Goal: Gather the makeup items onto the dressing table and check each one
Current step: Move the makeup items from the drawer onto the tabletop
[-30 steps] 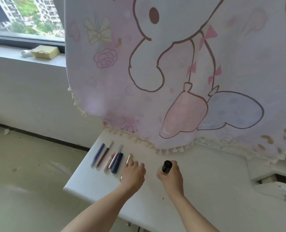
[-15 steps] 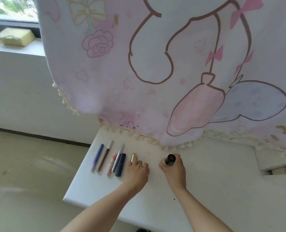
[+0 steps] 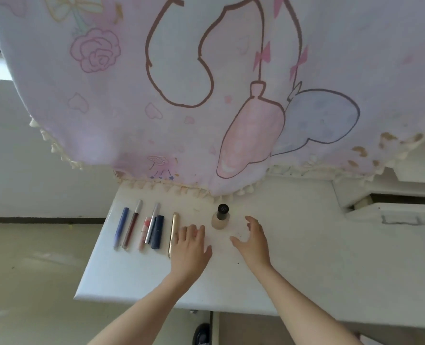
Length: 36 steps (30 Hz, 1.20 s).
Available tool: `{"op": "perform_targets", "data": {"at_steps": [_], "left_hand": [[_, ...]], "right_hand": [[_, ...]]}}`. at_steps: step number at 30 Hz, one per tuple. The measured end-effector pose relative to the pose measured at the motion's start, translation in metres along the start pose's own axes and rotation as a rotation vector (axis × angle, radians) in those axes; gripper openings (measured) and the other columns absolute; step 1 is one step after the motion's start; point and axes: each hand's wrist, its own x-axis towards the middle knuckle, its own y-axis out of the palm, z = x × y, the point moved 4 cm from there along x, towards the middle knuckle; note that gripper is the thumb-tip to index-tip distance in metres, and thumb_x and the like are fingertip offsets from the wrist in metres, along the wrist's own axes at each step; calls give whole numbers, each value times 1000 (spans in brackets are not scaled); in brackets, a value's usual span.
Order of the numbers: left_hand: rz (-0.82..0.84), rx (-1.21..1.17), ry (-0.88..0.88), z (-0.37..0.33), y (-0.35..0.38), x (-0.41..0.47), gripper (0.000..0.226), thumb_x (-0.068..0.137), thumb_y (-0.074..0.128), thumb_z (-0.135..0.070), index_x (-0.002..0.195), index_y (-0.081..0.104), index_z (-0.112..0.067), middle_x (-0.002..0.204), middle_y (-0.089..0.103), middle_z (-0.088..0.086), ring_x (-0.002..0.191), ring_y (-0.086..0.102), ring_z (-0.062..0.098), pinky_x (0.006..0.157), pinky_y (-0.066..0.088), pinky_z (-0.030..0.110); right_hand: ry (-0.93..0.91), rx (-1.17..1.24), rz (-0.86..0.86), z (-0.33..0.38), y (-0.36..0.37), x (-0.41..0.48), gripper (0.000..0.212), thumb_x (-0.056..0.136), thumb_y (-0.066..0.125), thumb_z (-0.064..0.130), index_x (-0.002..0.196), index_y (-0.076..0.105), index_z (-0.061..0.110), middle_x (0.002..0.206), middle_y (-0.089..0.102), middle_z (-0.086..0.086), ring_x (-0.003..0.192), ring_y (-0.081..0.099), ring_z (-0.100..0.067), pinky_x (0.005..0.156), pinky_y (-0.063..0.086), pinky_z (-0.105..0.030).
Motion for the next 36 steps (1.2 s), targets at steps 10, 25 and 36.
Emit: {"op": "perform_targets", "data": {"at_steps": [10, 25, 36], "left_hand": [[101, -153, 551, -144, 55, -100, 22, 64, 51, -31, 78, 66, -26, 63, 64, -11, 47, 60, 6, 38, 41, 15], [505, 58, 327, -283, 141, -189, 42, 89, 39, -16, 132, 40, -16, 131, 46, 4, 121, 39, 25, 94, 37, 32], [513, 77, 283, -305, 201, -162, 52, 90, 44, -19, 139, 28, -17, 141, 35, 10, 128, 35, 29, 100, 35, 35]], "right_hand": [[250, 53, -378, -161, -119, -111, 38, 85, 61, 7, 121, 51, 2, 117, 58, -16, 112, 54, -28, 82, 37, -24], [401, -174, -159, -342, -238, -174, 41, 84, 60, 22, 124, 50, 15, 129, 54, -5, 116, 52, -22, 84, 43, -30], [248, -558, 72, -369, -204, -117, 50, 84, 58, 32, 129, 43, 18, 136, 45, -4, 127, 38, -23, 96, 37, -30]]}}
